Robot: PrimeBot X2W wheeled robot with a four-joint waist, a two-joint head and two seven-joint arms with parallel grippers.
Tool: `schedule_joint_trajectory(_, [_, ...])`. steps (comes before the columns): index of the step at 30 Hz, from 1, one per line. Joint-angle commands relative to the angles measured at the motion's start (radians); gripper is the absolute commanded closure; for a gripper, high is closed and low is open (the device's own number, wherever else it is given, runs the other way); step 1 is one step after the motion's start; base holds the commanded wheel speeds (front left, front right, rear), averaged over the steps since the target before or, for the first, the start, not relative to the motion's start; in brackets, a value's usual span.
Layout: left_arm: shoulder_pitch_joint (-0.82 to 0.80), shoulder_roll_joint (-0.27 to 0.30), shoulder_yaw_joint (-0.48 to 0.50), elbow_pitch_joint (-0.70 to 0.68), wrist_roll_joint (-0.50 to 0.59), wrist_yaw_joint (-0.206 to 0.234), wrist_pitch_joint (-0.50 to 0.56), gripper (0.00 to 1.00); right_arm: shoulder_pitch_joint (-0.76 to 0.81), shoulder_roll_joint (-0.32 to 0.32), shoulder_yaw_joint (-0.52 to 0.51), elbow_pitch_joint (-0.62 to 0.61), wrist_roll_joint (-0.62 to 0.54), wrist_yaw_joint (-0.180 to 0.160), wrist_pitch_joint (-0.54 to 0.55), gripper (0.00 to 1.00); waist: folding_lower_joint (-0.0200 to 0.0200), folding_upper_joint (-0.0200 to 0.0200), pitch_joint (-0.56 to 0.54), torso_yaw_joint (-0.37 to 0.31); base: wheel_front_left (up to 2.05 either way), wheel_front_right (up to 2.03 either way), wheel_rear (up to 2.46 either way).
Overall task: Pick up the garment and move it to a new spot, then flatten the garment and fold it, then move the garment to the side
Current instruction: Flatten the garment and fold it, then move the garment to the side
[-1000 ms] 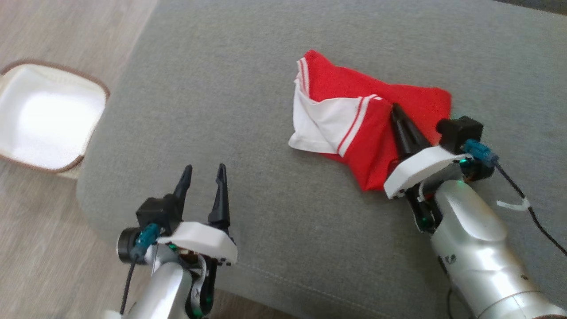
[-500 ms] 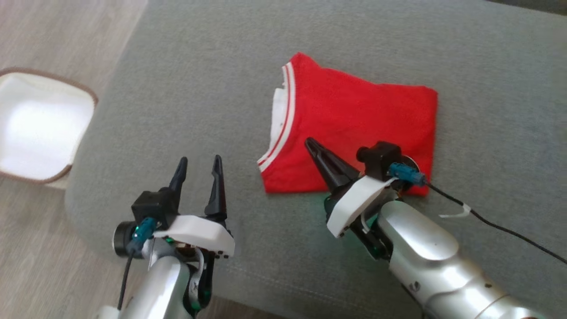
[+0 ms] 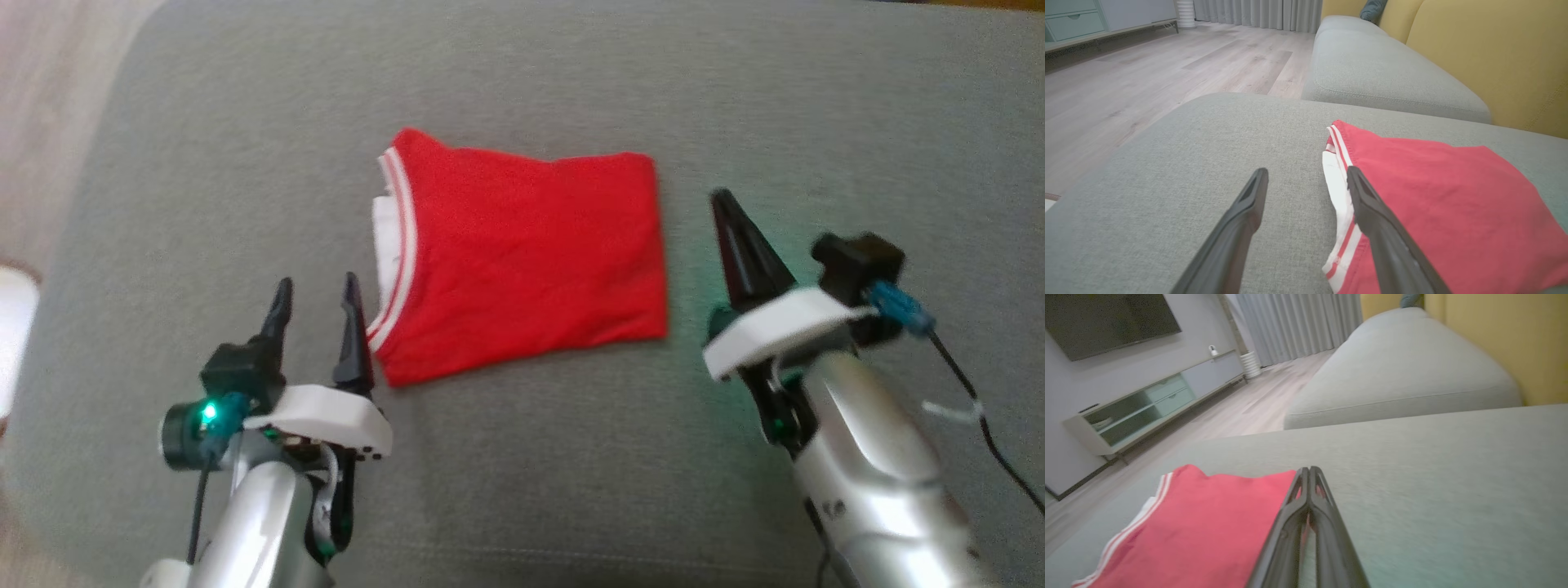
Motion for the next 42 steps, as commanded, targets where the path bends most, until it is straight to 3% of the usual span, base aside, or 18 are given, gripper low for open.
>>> schedule_joint_trajectory(1, [-0.023,0.009,0.051,-0.024,0.012,-0.003,-0.006,0.0,0.035,0.02,-0.027,-0.038,-0.03,0.007,-0.009,1.0,0.0,0.0,-0.022,-0.062,0.0,0.0,0.0])
schedule_joint_trajectory(4, [-0.013,0.009,0.076,-0.021,0.022,-0.006,-0.006,0.0,0.081,0.02,-0.088,-0.046,-0.065,0.007,-0.009,1.0,0.0,0.0,-0.034,-0.096,0.0,0.0,0.0])
schedule_joint_trajectory(5, [-0.008,0.009,0.083,-0.02,0.024,-0.008,-0.006,0.0,0.097,0.02,-0.106,-0.042,-0.078,0.007,-0.009,0.68,0.0,0.0,-0.04,-0.105,0.0,0.0,0.0])
schedule_joint_trajectory(6, [-0.003,0.009,0.091,-0.02,0.027,-0.009,-0.006,0.0,0.111,0.02,-0.12,-0.035,-0.088,0.007,-0.009,0.15,0.0,0.0,-0.044,-0.114,0.0,0.0,0.0])
schedule_joint_trajectory(7, [0.002,0.009,0.097,-0.02,0.028,-0.009,-0.006,0.0,0.122,0.021,-0.139,-0.038,-0.094,0.007,-0.009,0.0,0.0,0.0,-0.047,-0.121,0.0,0.0,0.0])
schedule_joint_trajectory(16, [0.051,0.009,0.125,-0.009,0.039,-0.017,-0.006,0.0,0.226,0.021,-0.167,-0.095,-0.11,0.007,-0.009,0.0,0.0,0.0,-0.091,-0.154,0.0,0.0,0.0])
schedule_joint_trajectory(28, [0.076,0.009,0.116,-0.011,0.048,-0.016,-0.006,0.0,0.249,0.021,-0.156,-0.117,-0.085,0.007,-0.009,0.0,0.0,0.0,-0.101,-0.141,0.0,0.0,0.0])
schedule_joint_trajectory(36, [0.043,0.009,0.05,-0.016,0.035,-0.023,-0.006,0.0,0.173,0.021,-0.088,-0.036,-0.061,0.007,-0.009,0.0,0.0,0.0,-0.037,-0.048,0.0,0.0,0.0])
schedule_joint_trajectory(42, [0.012,0.009,-0.014,-0.012,0.026,-0.022,-0.006,0.0,0.036,0.021,-0.033,0.103,-0.062,0.007,-0.009,0.0,0.0,0.0,0.017,0.058,0.0,0.0,0.0])
